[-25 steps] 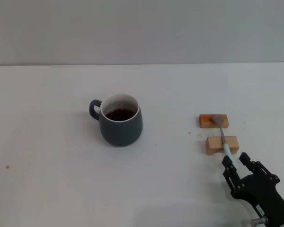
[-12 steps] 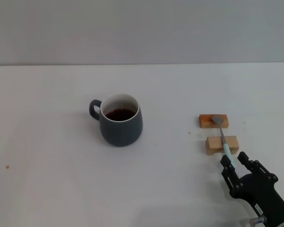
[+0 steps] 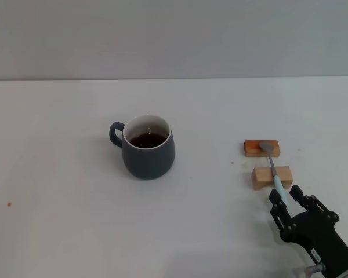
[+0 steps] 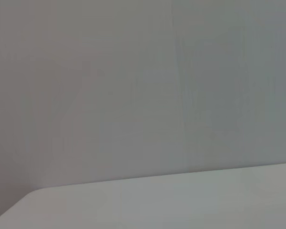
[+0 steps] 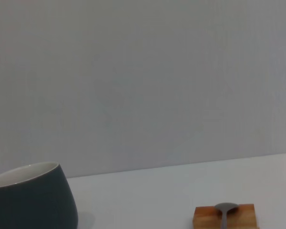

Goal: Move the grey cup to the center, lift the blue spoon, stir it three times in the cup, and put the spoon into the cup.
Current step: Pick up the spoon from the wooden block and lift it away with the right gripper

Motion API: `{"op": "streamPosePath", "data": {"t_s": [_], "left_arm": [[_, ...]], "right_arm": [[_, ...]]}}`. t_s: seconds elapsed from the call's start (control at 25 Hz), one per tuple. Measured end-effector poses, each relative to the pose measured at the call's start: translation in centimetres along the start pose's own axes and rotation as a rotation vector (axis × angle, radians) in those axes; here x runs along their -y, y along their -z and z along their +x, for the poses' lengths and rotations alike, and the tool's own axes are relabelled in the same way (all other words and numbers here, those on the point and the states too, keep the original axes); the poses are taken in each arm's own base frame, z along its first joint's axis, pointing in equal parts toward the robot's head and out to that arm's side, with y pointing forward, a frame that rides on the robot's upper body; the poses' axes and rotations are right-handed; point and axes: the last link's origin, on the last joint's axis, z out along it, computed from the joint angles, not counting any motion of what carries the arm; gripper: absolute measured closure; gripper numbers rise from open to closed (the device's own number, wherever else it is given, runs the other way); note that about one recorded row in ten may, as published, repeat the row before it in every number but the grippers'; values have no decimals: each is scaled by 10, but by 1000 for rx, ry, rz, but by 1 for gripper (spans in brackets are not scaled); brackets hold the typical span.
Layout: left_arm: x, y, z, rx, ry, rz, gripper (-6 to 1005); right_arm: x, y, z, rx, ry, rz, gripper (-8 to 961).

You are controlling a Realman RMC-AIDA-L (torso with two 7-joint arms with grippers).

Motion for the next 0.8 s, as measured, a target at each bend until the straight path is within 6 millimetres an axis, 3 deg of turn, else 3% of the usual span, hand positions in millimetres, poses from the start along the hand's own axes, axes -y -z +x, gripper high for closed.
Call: {"op": "streamPosePath", "data": {"t_s": [0.36, 0.44, 0.8], "left_arm": [[1, 0, 0, 0, -1, 2, 149], [1, 0, 0, 1, -2, 2, 149], [1, 0, 0, 3, -4, 2, 150]], "right_arm": [[1, 0, 0, -3, 0, 4, 499], [1, 0, 0, -3, 0, 4, 573], [1, 1, 1, -4, -2, 8, 675]]}}
